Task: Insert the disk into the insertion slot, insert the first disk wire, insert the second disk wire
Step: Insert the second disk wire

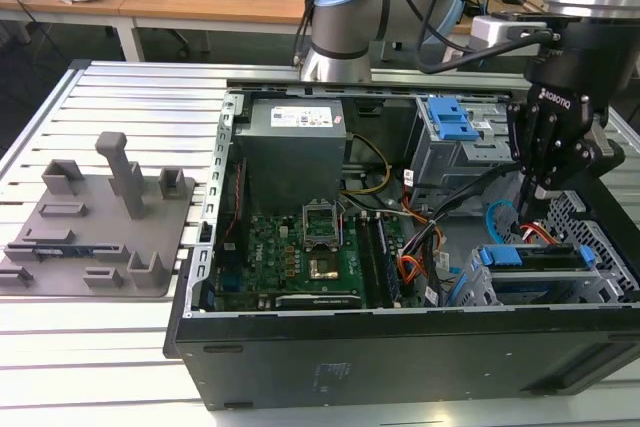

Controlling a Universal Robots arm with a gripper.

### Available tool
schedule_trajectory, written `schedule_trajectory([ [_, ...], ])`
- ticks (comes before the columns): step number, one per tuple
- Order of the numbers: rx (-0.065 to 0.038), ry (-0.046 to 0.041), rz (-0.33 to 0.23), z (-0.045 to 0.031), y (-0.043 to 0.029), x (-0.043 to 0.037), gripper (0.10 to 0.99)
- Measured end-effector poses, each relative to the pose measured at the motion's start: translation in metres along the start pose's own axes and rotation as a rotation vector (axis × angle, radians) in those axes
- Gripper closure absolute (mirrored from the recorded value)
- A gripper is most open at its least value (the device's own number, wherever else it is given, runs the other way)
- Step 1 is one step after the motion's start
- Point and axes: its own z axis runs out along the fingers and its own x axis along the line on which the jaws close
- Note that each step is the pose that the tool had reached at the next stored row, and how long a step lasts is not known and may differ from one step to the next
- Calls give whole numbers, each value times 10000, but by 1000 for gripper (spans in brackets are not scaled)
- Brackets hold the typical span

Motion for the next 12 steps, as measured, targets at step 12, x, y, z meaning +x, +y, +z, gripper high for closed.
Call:
schedule_trajectory([
  [12,-416,-59,-134,6,-118,8,925],
])
